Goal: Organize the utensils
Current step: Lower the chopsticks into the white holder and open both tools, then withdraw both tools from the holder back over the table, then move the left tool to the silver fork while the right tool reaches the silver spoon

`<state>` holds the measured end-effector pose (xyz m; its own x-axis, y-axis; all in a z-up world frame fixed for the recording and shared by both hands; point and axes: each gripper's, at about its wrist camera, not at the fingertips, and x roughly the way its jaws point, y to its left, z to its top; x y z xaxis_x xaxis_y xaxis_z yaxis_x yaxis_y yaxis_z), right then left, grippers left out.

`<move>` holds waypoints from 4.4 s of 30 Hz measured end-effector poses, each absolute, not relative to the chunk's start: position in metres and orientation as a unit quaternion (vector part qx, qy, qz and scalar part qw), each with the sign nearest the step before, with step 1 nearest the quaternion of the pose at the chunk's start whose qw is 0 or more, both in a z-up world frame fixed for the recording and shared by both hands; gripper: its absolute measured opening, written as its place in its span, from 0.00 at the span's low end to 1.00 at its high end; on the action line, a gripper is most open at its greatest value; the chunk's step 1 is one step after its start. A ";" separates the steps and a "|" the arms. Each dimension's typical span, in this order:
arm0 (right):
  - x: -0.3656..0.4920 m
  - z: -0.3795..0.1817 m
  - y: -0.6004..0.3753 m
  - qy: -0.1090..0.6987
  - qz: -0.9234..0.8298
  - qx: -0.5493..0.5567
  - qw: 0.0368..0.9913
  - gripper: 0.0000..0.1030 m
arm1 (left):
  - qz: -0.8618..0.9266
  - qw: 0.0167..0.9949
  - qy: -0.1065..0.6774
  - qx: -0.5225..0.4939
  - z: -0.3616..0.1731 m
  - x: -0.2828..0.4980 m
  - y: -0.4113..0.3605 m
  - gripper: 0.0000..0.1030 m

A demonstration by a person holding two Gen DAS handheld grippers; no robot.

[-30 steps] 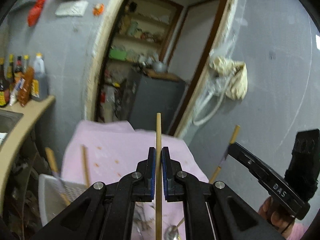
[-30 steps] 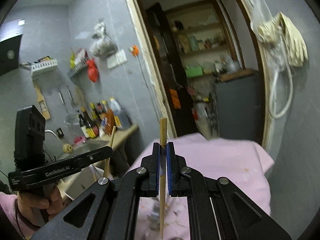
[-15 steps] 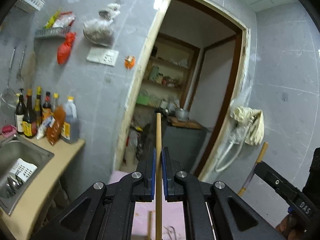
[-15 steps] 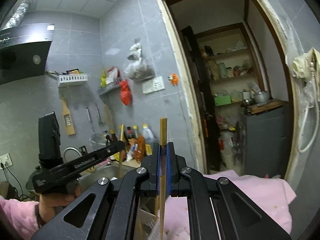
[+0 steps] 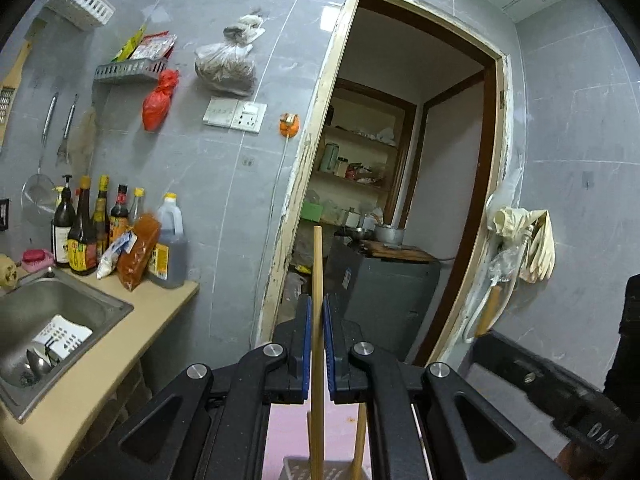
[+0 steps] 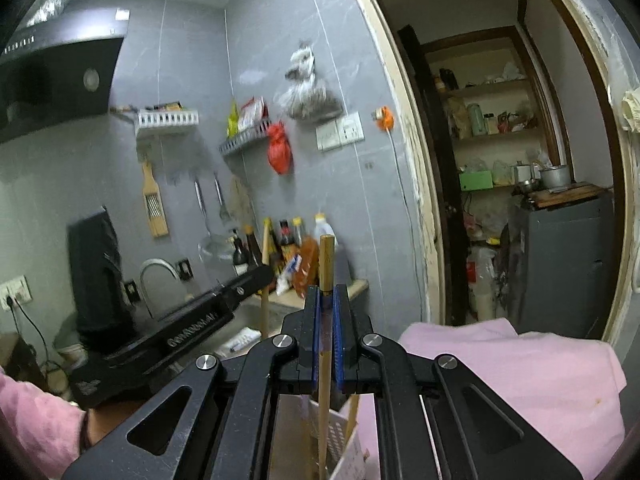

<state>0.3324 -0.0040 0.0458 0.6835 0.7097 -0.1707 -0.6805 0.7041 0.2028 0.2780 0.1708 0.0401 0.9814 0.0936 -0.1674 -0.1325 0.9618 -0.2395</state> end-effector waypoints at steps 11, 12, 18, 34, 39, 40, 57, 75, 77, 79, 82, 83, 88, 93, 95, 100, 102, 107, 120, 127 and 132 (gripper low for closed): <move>0.332 0.020 0.011 0.144 0.374 0.023 0.916 0.06 | 0.065 0.985 0.091 -0.131 0.018 0.267 0.168 0.06; 0.332 0.019 0.011 0.145 0.373 0.023 0.916 0.06 | 0.065 0.986 0.091 -0.127 0.017 0.265 0.167 0.06; 0.331 0.008 0.011 0.159 0.372 0.021 0.914 0.06 | 0.058 0.986 0.104 -0.115 0.008 0.261 0.159 0.06; 0.326 -0.003 0.007 0.186 0.375 0.031 0.908 0.07 | 0.026 0.977 0.171 -0.122 -0.010 0.250 0.155 0.07; 0.325 -0.009 0.002 0.199 0.369 0.039 0.907 0.10 | 0.023 0.974 0.182 -0.134 -0.013 0.248 0.155 0.07; 0.324 -0.009 -0.001 0.200 0.367 0.041 0.907 0.14 | 0.023 0.974 0.183 -0.134 -0.013 0.249 0.155 0.07; 0.306 -0.003 -0.079 0.190 0.264 0.059 0.944 0.84 | 0.064 0.975 0.176 -0.116 -0.002 0.233 0.123 0.91; 0.279 0.000 -0.159 0.174 0.177 0.021 0.969 0.99 | 0.103 0.982 0.136 -0.085 -0.001 0.205 0.064 1.00; 0.277 -0.001 -0.164 0.175 0.175 0.017 0.969 0.99 | 0.104 0.982 0.138 -0.079 -0.003 0.203 0.055 1.00; 0.275 -0.003 -0.169 0.177 0.172 0.015 0.969 0.99 | 0.105 0.982 0.139 -0.075 -0.006 0.200 0.047 1.00; 0.273 -0.008 -0.179 0.180 0.170 0.014 0.969 0.99 | 0.108 0.982 0.139 -0.071 -0.011 0.195 0.038 1.00; 0.272 -0.011 -0.181 0.182 0.169 0.013 0.969 0.99 | 0.111 0.981 0.140 -0.070 -0.013 0.194 0.035 1.00; 0.272 -0.027 -0.190 0.198 0.171 0.010 0.965 0.99 | 0.120 0.978 0.155 -0.071 -0.030 0.189 0.025 1.00; 0.272 -0.052 -0.193 0.228 0.174 0.004 0.958 0.99 | 0.132 0.973 0.174 -0.072 -0.051 0.184 0.019 1.00; 0.273 -0.062 -0.193 0.243 0.177 0.002 0.954 0.99 | 0.137 0.969 0.192 -0.072 -0.061 0.183 0.018 1.00; 0.279 -0.094 -0.193 0.290 0.190 0.004 0.938 0.99 | 0.133 0.960 0.236 -0.075 -0.084 0.184 0.017 1.00; 0.283 -0.105 -0.192 0.309 0.201 0.005 0.930 0.99 | 0.127 0.956 0.253 -0.077 -0.092 0.186 0.017 1.00; 0.291 -0.125 -0.185 0.344 0.231 0.006 0.910 0.94 | 0.107 0.946 0.289 -0.102 -0.110 0.192 0.016 0.93; 0.319 -0.155 -0.162 0.403 0.289 0.003 0.868 0.53 | 0.056 0.916 0.371 -0.139 -0.152 0.220 0.011 0.50; 0.332 -0.164 -0.152 0.420 0.315 -0.001 0.851 0.43 | 0.040 0.901 0.407 -0.144 -0.167 0.233 0.007 0.33; 0.333 -0.169 -0.147 0.430 0.325 -0.001 0.842 0.40 | 0.040 0.901 0.410 -0.139 -0.167 0.236 0.003 0.33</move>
<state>0.3333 -0.1474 -0.1692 0.4186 0.5469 -0.7251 -0.5492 0.7883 0.2775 0.2356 0.0029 -0.1674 0.6612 -0.0423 -0.7490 -0.1851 0.9583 -0.2176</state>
